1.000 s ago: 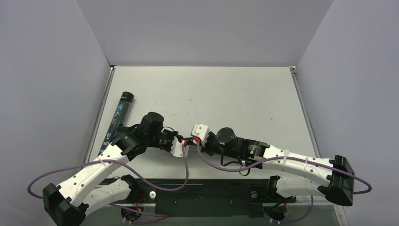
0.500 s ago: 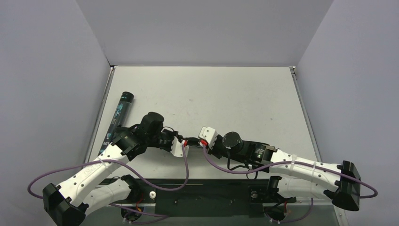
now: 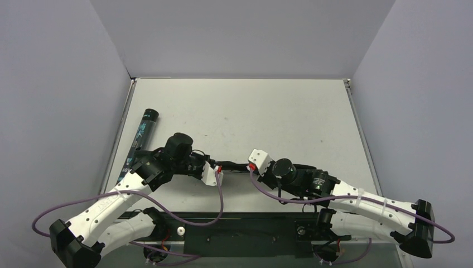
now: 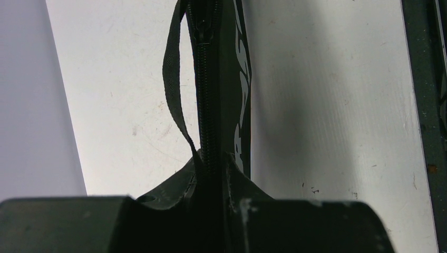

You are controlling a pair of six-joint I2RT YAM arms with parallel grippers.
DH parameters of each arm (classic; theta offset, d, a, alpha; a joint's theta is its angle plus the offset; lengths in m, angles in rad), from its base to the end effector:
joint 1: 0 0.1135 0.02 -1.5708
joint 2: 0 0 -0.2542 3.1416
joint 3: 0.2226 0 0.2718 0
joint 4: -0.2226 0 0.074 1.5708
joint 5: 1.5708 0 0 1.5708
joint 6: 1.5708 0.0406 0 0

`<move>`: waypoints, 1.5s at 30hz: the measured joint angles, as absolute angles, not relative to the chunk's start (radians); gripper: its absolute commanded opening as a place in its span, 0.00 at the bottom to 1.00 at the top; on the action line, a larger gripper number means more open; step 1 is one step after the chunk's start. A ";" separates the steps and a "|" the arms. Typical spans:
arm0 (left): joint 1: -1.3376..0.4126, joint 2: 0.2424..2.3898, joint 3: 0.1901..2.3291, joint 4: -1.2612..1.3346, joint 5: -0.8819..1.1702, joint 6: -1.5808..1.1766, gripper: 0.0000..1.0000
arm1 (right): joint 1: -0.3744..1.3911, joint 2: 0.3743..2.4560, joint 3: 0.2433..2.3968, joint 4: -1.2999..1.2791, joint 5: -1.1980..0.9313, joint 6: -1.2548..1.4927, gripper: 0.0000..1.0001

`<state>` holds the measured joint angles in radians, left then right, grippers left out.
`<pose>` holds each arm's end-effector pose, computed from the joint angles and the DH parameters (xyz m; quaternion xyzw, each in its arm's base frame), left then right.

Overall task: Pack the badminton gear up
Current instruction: Zip the racket bag at the center of the board.

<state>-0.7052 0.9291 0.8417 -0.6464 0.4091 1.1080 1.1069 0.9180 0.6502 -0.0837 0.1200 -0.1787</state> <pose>0.1569 -0.1548 0.2793 0.7553 0.4865 -0.1022 0.4270 0.1137 0.2164 0.2638 -0.4631 0.6756 0.2119 0.5331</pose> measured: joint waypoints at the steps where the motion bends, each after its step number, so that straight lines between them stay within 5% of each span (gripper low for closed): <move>1: -0.705 0.927 0.842 -0.646 0.405 1.108 0.00 | 1.103 0.908 0.650 -0.100 0.129 -0.170 0.00; 7: -0.705 0.918 0.838 -0.646 0.389 1.108 0.00 | 1.092 0.857 0.634 -0.142 0.165 -0.118 0.00; 11: -0.705 0.916 0.831 -0.646 0.389 1.108 0.00 | 1.092 0.871 0.632 -0.122 0.159 -0.086 0.52; 15: -0.705 0.916 0.831 -0.646 0.389 1.108 0.00 | 1.093 0.941 0.634 -0.057 0.152 -0.080 0.83; 28: -0.705 0.911 0.818 -0.642 0.390 1.105 0.00 | 1.094 1.041 0.714 0.071 0.122 -0.194 0.92; 33: -0.705 0.910 0.815 -0.641 0.394 1.104 0.00 | 1.094 1.100 0.728 0.071 0.071 -0.231 0.76; 35: -0.705 0.910 0.815 -0.640 0.394 1.103 0.00 | 1.093 1.135 0.728 0.070 0.041 -0.234 0.54; 38: -0.705 0.908 0.815 -0.639 0.394 1.098 0.00 | 1.084 1.174 0.729 0.063 -0.005 -0.242 0.03; 43: -0.706 0.892 0.794 -0.631 0.402 1.088 0.02 | 1.066 1.188 0.745 0.029 -0.061 -0.235 0.00; 45: -0.705 0.885 0.789 -0.628 0.406 1.081 0.23 | 1.066 1.188 0.753 0.017 -0.069 -0.235 0.00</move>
